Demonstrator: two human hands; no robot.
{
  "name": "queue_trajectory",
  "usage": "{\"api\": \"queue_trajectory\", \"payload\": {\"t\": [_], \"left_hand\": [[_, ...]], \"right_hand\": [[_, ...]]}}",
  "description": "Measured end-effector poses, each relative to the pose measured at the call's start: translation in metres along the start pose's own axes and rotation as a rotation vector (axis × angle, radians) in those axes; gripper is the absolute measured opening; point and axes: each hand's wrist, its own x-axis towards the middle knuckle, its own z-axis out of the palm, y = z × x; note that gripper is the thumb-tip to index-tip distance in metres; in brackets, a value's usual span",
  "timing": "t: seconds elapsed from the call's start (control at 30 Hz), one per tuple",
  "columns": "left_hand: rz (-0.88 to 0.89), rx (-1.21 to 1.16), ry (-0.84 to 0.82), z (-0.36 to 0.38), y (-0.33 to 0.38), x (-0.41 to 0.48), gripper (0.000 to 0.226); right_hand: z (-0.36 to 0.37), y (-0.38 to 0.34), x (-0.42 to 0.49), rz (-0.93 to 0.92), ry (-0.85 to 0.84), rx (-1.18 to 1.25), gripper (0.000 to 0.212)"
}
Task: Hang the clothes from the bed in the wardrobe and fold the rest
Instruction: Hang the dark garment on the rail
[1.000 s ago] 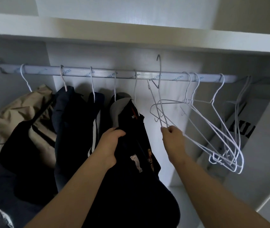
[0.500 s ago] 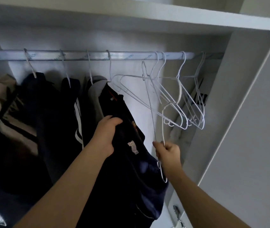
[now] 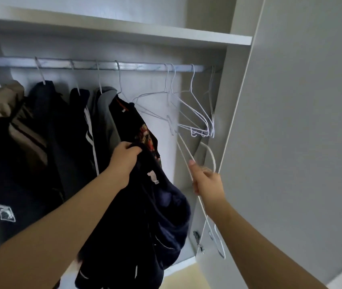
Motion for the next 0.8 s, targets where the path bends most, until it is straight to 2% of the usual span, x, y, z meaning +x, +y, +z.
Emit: {"api": "queue_trajectory", "payload": {"t": [0.13,0.23,0.33,0.43,0.57,0.8], "left_hand": [[-0.044,0.073,0.054,-0.01,-0.014,-0.039,0.02],[-0.262,-0.056,0.049,-0.022,-0.018,-0.058,0.038],[-0.44,-0.205,0.051,-0.035,-0.018,-0.075,0.037],[-0.495,-0.242,0.1,-0.043,-0.017,-0.078,0.035],[-0.349,-0.069,0.104,-0.048,-0.015,-0.08,0.035],[0.246,1.01,0.077,-0.06,-0.029,-0.1,0.028]], "right_hand": [[-0.037,0.01,-0.044,0.054,0.137,0.061,0.047],[-0.053,0.008,-0.072,0.087,0.127,0.113,0.044],[-0.065,0.008,-0.092,0.083,0.092,0.012,0.041],[-0.074,0.01,-0.099,0.058,0.131,-0.058,0.044],[-0.068,0.004,-0.106,0.02,0.074,-0.258,0.048],[-0.046,-0.004,-0.115,0.015,0.012,-0.342,0.048]]}}
